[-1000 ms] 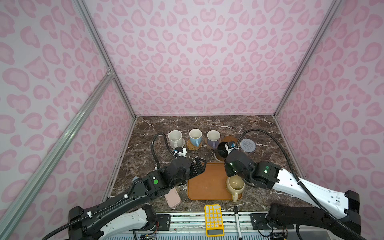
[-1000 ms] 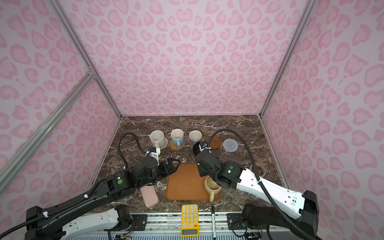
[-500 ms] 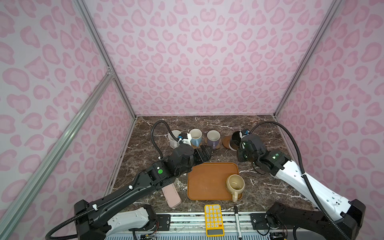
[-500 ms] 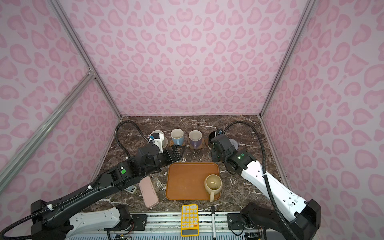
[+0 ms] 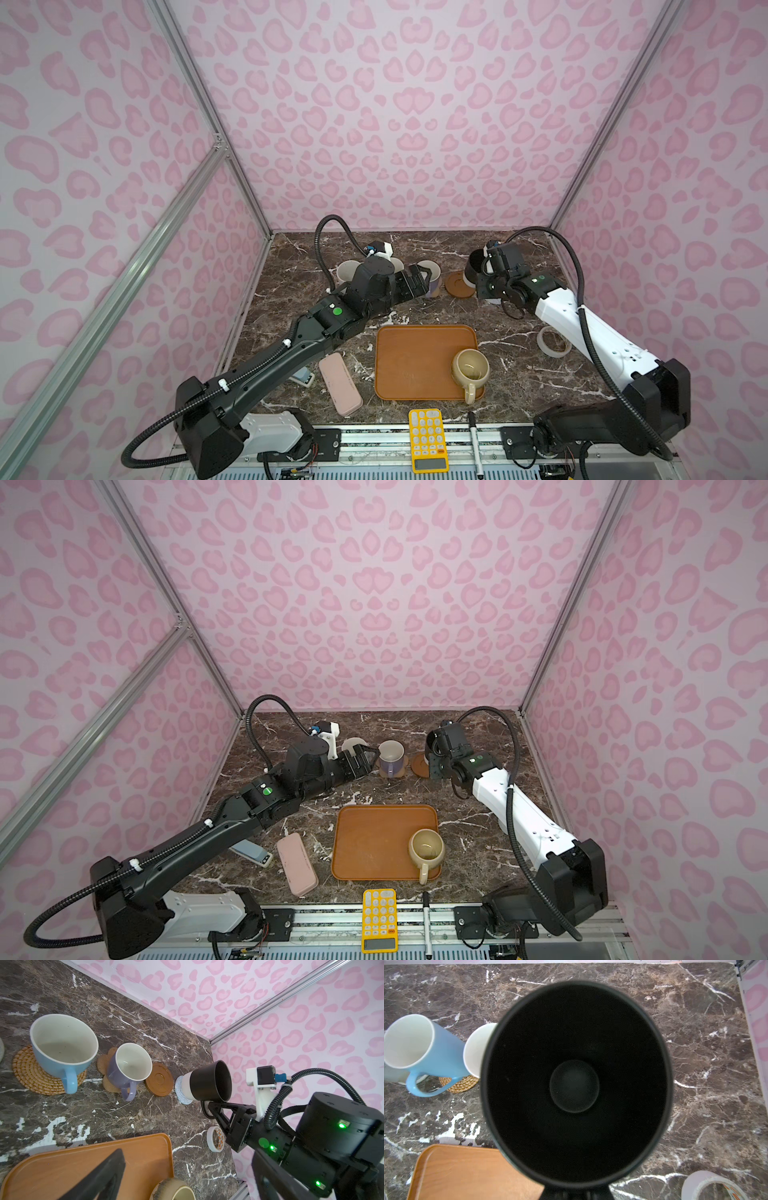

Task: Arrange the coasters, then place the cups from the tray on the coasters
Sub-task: 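Carry the black mug toward the round wooden coaster with the right gripper, then lower the black mug onto the round wooden coaster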

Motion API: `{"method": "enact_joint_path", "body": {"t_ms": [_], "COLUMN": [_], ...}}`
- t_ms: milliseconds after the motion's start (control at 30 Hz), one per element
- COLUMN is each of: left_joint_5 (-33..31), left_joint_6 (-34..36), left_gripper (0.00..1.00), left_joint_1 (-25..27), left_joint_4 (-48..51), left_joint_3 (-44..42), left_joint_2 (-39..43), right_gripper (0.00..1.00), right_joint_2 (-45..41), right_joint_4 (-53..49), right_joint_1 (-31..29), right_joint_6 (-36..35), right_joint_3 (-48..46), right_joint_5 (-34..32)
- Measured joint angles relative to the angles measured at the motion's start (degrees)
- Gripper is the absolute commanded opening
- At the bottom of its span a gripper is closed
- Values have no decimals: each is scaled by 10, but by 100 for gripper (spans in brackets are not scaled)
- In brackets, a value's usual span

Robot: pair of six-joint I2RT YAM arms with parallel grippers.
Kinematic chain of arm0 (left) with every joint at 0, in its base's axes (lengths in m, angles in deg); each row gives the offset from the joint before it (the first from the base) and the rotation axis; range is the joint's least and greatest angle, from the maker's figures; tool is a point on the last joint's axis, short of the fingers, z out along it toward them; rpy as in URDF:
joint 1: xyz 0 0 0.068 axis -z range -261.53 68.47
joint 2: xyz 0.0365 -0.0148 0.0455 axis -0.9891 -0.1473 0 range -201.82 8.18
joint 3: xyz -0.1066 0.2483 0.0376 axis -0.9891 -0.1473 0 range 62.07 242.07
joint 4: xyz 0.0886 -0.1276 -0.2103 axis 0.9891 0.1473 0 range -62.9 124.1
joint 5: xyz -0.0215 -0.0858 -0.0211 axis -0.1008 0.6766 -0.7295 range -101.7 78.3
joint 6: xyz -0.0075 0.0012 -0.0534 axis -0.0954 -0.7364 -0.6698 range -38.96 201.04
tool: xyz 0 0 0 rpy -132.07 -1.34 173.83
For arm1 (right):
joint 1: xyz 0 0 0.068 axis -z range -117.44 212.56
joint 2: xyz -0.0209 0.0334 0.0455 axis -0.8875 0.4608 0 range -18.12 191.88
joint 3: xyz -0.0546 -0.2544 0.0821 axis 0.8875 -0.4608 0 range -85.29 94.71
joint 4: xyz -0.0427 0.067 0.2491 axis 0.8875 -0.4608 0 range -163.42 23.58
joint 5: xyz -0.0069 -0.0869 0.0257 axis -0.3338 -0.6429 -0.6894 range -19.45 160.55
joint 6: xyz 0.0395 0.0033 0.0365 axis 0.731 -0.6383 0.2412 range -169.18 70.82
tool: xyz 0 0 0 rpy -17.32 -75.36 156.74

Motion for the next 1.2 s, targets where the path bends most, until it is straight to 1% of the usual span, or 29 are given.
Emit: {"method": "enact_joint_path", "body": {"t_ms": [200, 567, 867, 1200], "left_joint_5": [28, 52, 53, 53], "left_joint_6": [0, -16, -27, -34], "left_gripper": [97, 97, 97, 97], "left_joint_1": [-18, -27, -27, -27], "left_joint_4": [-17, -32, -51, -53], "left_joint_3": [30, 74, 84, 84], "left_joint_2": [-59, -146, -168, -172], "right_gripper": [0, 0, 0, 0], "right_joint_2": [67, 159, 203, 228], "right_joint_4": [8, 39, 55, 74], "right_joint_1": [9, 12, 12, 12], "right_joint_6": [-4, -6, -10, -10], "right_joint_3": [38, 56, 58, 61], "right_joint_5": [2, 4, 2, 0]}}
